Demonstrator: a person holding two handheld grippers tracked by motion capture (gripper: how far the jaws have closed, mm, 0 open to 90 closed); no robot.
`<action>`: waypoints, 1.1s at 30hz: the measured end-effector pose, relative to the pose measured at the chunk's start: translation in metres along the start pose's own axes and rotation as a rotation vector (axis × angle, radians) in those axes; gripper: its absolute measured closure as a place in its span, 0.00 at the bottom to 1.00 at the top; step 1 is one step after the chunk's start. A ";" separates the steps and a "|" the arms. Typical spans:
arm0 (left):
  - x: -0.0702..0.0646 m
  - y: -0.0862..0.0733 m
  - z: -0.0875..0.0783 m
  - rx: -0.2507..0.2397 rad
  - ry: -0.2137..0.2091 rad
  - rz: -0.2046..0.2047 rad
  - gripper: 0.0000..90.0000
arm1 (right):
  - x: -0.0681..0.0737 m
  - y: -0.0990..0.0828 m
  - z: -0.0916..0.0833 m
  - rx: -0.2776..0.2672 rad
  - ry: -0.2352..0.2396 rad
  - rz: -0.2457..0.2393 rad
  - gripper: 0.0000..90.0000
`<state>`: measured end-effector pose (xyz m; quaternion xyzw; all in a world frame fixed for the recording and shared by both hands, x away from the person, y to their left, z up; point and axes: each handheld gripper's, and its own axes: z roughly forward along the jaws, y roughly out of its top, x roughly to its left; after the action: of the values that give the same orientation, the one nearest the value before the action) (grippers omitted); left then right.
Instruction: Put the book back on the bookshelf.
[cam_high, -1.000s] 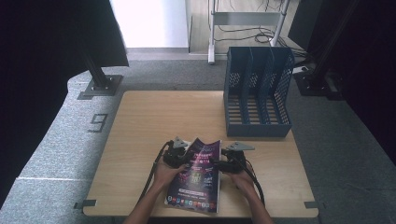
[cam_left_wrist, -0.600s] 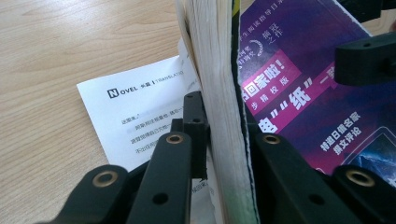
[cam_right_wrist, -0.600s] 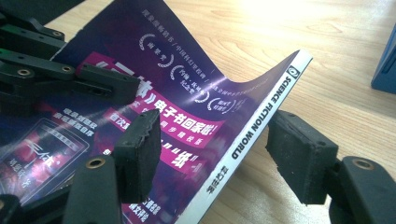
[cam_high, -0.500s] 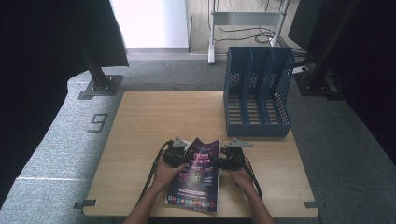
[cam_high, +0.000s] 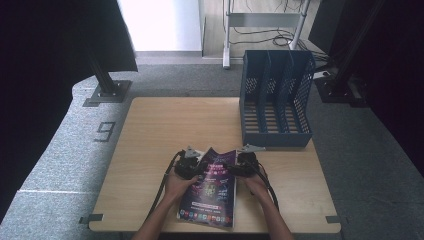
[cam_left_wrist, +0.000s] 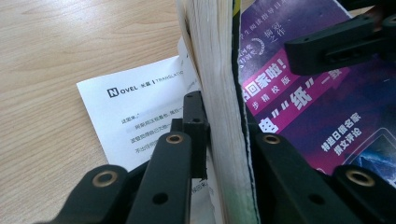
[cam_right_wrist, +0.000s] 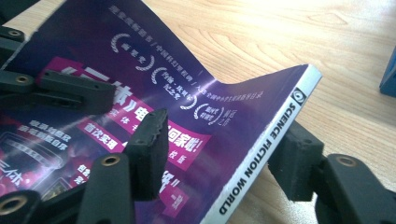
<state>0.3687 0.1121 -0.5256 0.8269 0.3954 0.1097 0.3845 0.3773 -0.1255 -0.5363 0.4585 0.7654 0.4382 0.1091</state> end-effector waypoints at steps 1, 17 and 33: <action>0.000 0.000 0.000 -0.002 -0.001 -0.001 0.90 | -0.001 0.000 0.001 0.003 0.000 0.002 0.50; 0.002 0.001 -0.008 -0.041 -0.005 -0.013 0.90 | -0.006 0.001 -0.008 -0.012 0.063 0.022 0.73; 0.005 0.011 -0.033 -0.144 -0.043 -0.028 0.91 | 0.018 0.014 -0.045 -0.171 0.062 -0.048 0.77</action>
<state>0.3627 0.1294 -0.4957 0.7936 0.3896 0.1145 0.4530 0.3504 -0.1340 -0.4951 0.4152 0.7390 0.5131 0.1348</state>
